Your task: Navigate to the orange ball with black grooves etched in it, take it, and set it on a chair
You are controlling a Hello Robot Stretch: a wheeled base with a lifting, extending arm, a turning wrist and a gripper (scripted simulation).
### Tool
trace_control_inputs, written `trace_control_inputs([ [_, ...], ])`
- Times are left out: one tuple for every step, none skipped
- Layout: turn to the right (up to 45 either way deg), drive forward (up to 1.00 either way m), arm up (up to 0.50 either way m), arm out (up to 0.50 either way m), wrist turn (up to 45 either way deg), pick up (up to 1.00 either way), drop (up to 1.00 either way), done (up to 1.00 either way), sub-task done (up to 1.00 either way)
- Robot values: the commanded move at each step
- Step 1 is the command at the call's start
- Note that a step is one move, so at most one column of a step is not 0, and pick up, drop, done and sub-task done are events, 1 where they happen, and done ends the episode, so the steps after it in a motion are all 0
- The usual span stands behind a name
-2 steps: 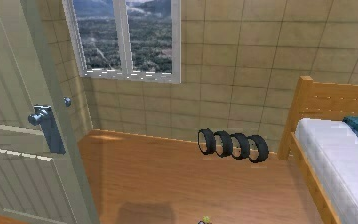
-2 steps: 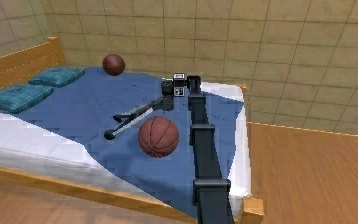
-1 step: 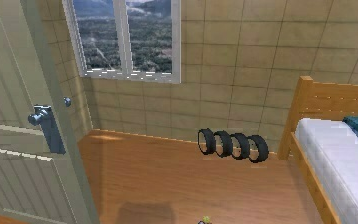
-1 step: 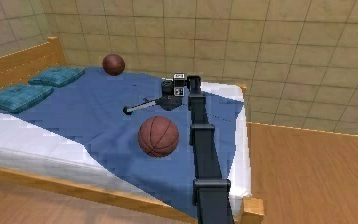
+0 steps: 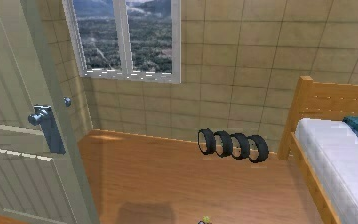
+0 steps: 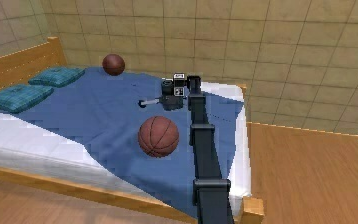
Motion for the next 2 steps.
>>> trace_control_inputs([
  [0.0, 0.00, -0.30, 0.00, 0.0, 0.00, 0.00, 0.00, 0.00],
  [0.0, 0.00, 0.00, 0.00, 0.0, 1.00, 0.00, 0.00, 0.00],
])
